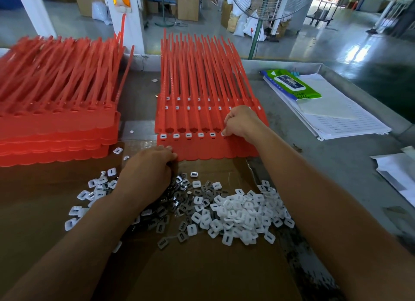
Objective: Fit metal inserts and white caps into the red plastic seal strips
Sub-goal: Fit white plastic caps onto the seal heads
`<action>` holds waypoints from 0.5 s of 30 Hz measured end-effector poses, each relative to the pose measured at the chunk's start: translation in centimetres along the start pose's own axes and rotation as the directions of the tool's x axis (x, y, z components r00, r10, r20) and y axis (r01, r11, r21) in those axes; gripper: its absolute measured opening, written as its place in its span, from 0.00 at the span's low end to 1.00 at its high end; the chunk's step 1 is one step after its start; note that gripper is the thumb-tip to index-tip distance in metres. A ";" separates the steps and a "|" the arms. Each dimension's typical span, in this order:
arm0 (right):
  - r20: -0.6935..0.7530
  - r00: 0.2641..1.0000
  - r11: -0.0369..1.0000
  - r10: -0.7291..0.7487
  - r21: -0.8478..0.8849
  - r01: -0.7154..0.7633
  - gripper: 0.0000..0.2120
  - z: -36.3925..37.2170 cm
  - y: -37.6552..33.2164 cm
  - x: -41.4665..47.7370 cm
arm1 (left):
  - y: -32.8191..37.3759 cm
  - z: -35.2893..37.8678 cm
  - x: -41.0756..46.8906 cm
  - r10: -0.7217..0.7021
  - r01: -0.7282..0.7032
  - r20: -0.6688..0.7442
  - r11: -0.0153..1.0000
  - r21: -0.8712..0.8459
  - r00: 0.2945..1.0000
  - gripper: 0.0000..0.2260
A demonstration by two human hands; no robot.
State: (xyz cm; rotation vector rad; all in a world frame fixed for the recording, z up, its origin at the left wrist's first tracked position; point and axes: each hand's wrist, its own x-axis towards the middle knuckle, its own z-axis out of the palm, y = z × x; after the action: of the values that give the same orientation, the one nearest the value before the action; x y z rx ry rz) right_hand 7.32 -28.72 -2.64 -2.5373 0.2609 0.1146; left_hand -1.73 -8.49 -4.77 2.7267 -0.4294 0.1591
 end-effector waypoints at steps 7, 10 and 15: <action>-0.003 0.999 0.999 -0.037 0.022 0.037 0.05 -0.1 0.4 -0.5 | 0.0 0.0 0.1 -0.003 0.003 0.002 1.000 -0.006 1.000 0.19; -0.035 0.995 0.993 -0.094 0.065 0.096 0.10 0.0 1.0 -1.1 | 0.0 0.0 0.1 -0.004 0.004 0.007 1.000 -0.003 1.000 0.19; -0.032 0.983 0.958 -0.180 0.222 0.182 0.09 -0.9 2.0 -2.6 | -0.1 0.2 0.3 -0.014 0.014 0.016 1.000 -0.011 1.000 0.19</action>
State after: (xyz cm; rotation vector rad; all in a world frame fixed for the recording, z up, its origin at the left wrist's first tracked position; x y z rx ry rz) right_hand 4.35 -30.37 -2.62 -2.3237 0.0410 -0.0008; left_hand -1.43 -8.51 -4.93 2.7212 -0.4147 0.1305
